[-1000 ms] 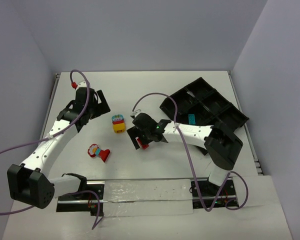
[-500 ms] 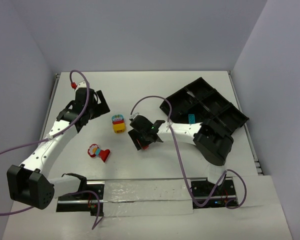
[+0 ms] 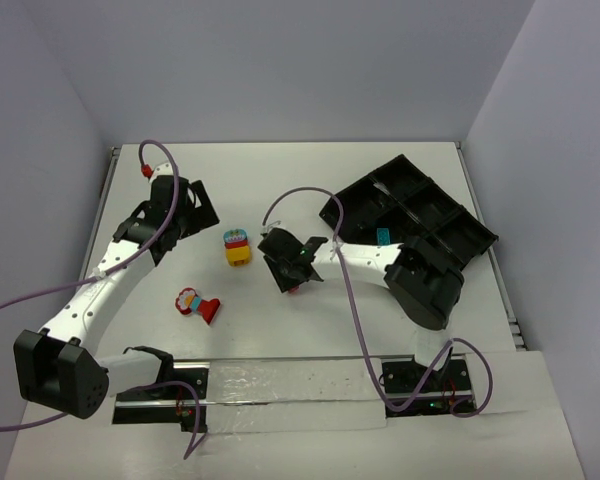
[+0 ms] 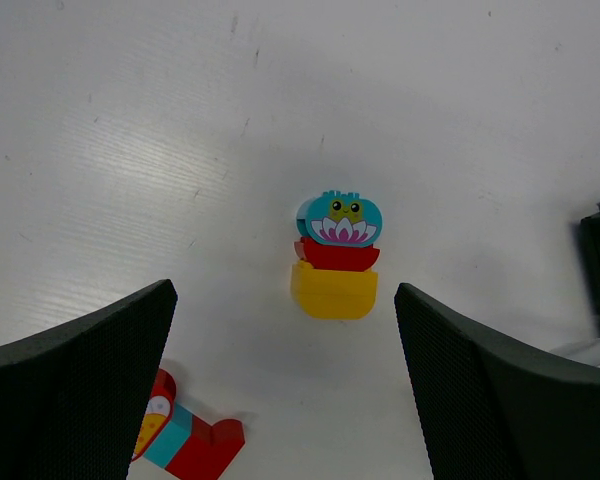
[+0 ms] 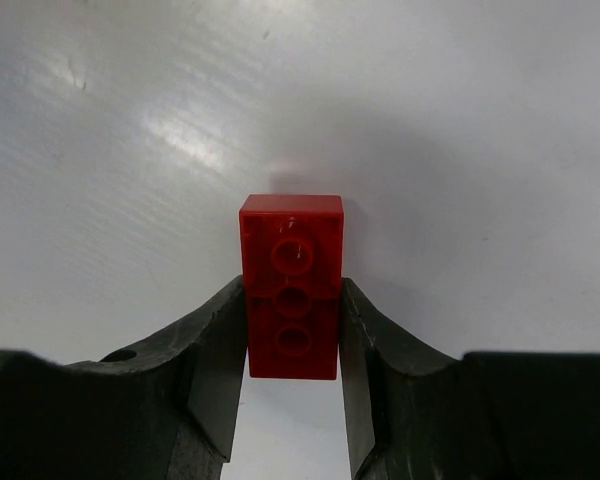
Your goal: Sort the legos into containers by color
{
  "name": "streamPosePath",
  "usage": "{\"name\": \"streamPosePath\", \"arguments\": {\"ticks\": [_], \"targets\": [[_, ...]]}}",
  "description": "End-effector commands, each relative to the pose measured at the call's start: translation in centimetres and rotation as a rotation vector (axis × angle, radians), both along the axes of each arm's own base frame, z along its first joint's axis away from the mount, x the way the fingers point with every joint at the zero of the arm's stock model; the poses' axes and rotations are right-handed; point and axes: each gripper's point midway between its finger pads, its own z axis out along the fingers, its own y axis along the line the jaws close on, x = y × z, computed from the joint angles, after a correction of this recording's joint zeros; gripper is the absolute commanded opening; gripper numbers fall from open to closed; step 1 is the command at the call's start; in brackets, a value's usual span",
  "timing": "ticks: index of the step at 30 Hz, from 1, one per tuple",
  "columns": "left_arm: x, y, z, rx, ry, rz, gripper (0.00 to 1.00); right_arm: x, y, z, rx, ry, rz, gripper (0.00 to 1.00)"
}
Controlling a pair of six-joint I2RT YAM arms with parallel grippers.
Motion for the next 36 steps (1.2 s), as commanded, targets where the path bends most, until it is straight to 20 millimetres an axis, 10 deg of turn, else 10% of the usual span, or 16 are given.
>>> {"name": "streamPosePath", "arguments": {"ticks": [1, 13, 25, 31, 36], "targets": [[0.4, 0.4, 2.2, 0.011, -0.061, 0.008, 0.99, 5.0, -1.8, 5.5, 0.095, -0.088, -0.182, 0.39], [-0.1, 0.3, 1.2, 0.012, -0.026, 0.003, 0.99, 14.4, -13.5, 9.1, 0.144, -0.185, -0.687, 0.39], [-0.5, 0.6, 0.6, 0.018, -0.004, 0.013, 0.99, 18.8, -17.5, 9.2, 0.106, -0.223, -0.810, 0.43], [-0.4, 0.6, 0.7, 0.022, -0.003, 0.017, 0.99, 20.1, -17.8, 8.9, 0.085, -0.216, -0.829, 0.84], [-0.8, 0.8, 0.3, 0.021, 0.009, 0.024, 0.99, 19.8, -17.7, 10.2, 0.101, -0.235, -0.813, 0.93]]}}
